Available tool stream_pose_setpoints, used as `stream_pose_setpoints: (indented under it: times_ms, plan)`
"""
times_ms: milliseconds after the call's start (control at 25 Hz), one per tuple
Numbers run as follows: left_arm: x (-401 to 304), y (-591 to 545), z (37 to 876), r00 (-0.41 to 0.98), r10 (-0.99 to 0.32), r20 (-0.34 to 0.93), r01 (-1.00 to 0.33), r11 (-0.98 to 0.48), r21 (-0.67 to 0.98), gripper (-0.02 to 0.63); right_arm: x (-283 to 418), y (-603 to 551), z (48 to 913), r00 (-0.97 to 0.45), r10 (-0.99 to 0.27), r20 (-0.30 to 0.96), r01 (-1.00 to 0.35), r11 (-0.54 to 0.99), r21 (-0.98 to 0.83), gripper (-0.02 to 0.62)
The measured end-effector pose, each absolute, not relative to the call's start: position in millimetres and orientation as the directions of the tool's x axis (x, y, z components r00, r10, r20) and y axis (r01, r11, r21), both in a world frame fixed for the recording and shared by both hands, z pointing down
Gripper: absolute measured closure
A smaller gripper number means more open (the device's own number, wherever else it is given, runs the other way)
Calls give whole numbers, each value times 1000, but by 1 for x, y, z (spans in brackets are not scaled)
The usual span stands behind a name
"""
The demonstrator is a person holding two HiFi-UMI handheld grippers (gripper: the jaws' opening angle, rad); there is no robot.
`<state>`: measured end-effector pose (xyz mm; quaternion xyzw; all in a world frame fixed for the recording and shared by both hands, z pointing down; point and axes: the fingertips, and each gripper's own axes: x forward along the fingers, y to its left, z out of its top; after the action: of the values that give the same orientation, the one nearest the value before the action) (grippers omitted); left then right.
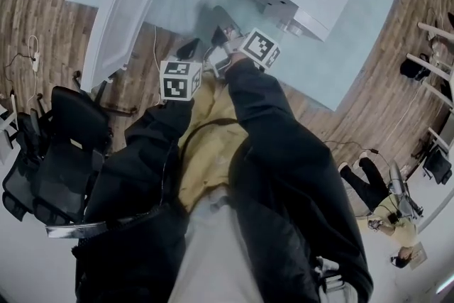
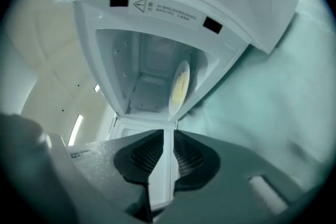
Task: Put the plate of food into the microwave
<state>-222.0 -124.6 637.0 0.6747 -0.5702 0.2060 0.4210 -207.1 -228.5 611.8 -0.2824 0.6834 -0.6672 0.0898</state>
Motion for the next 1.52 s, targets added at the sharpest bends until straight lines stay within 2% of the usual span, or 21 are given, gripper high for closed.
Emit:
stream_pose_setpoints:
  times_ms: [40, 120, 560, 1040, 1280, 1520]
  plan:
    - [-220, -125, 633, 266, -601, 754, -943, -1, 333, 604, -202, -220, 608, -828, -495, 265, -279, -46, -959, 546]
    - [-215, -126, 624, 269, -612, 743, -943, -10, 333, 604, -191, -206, 600, -828, -487, 278, -301, -32, -953, 603]
    - [-165, -132, 573, 323, -671, 667, -935, -119, 333, 604, -123, -178, 544, -811, -504, 296, -428, 168, -888, 601]
    - [-94, -174, 497, 413, -733, 541, -909, -298, 292, 604, -51, -182, 464, -733, -604, 312, -632, 436, -640, 601]
    - [-65, -197, 459, 470, -752, 462, -883, -393, 258, 604, -25, -203, 420, -669, -696, 260, -709, 494, -503, 601]
    - [-45, -211, 433, 490, -766, 417, -872, -437, 223, 604, 9, -216, 390, -593, -771, 235, -783, 482, -393, 601]
